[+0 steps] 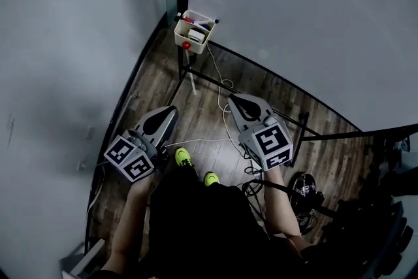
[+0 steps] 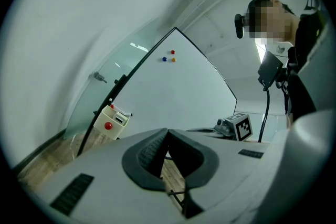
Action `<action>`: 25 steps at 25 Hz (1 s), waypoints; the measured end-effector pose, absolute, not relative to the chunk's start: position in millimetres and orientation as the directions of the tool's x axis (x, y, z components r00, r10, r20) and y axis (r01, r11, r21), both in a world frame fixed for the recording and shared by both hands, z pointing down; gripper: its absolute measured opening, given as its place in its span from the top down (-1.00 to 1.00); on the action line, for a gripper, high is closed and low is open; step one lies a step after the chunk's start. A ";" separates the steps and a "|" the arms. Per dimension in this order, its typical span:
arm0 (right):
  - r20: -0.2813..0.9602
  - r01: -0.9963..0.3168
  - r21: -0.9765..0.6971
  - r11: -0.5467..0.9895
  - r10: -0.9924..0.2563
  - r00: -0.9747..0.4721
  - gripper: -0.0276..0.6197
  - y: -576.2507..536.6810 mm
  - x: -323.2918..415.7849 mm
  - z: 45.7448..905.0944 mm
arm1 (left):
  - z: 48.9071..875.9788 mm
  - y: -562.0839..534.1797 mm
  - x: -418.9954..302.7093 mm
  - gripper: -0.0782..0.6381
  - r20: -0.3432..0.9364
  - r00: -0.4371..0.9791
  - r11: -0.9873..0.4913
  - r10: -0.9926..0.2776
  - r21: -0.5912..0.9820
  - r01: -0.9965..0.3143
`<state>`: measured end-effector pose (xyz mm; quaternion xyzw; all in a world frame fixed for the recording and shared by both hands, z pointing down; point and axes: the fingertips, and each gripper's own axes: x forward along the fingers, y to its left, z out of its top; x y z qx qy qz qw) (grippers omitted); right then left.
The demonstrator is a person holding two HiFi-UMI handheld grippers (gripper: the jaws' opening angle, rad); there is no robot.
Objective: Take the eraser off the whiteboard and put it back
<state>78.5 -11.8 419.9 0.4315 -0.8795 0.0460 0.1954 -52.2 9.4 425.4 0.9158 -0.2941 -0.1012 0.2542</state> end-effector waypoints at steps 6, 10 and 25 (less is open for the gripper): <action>0.350 -0.751 0.049 0.659 -0.715 -0.605 0.93 15.9 86.8 420.1 | 418.2 39.0 -32.4 0.75 -0.013 0.795 -0.694 -0.606 0.497 -0.521; 0.328 -0.722 0.027 0.692 -0.688 -0.647 0.93 38.4 88.7 417.1 | 415.1 64.0 -18.3 0.75 -0.005 0.788 -0.691 -0.616 0.485 -0.537; 0.278 -0.632 -0.033 0.775 -0.600 -0.750 0.93 130.7 107.7 416.0 | 405.2 161.2 22.3 0.75 0.014 0.745 -0.660 -0.667 0.453 -0.599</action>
